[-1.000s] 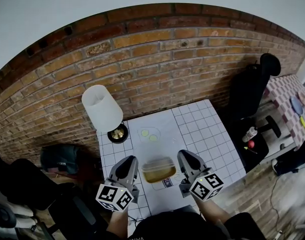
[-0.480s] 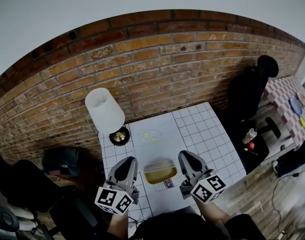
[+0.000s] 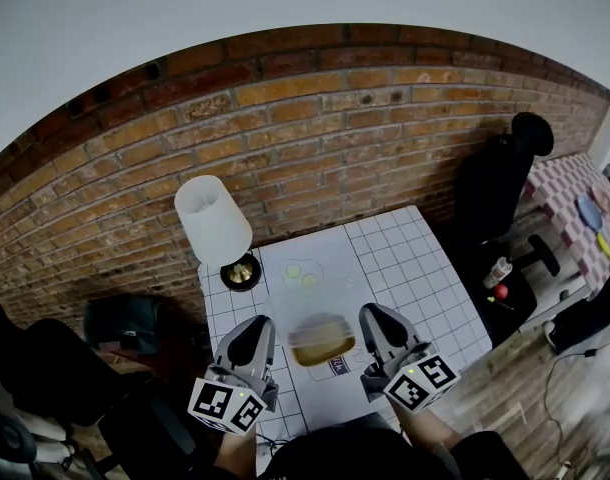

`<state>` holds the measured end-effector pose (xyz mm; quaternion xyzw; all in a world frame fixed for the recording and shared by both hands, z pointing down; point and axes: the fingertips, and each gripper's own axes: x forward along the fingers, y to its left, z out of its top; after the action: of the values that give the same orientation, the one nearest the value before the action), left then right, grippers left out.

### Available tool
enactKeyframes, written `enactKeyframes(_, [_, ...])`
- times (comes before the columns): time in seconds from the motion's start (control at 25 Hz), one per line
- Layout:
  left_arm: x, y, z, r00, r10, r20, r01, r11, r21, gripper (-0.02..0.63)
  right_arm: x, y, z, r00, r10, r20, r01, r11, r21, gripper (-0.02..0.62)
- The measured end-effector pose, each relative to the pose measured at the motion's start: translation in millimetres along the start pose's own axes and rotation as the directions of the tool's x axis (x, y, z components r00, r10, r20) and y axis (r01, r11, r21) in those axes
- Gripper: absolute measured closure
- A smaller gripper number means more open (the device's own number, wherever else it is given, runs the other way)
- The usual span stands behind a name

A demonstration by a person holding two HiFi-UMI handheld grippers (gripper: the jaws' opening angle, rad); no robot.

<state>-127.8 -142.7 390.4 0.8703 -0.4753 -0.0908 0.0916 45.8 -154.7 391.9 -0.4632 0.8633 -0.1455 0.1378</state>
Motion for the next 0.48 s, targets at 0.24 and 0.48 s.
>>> enactKeyframes(0.24, [-8.0,0.4,-1.8,1.000,0.000,0.001,0.000,1.000,-0.005,0.574,-4.2,7.4,-1.6,1.000,-0.001,0.002,0.001,1.000,-0.009,0.578])
enactKeyframes(0.48, [-12.3,1.2,-3.3,1.000,-0.001,-0.005,0.001,1.000,-0.011,0.574,-6.5,12.0,-2.5,1.000,-0.004,0.003,0.004,1.000,-0.007,0.578])
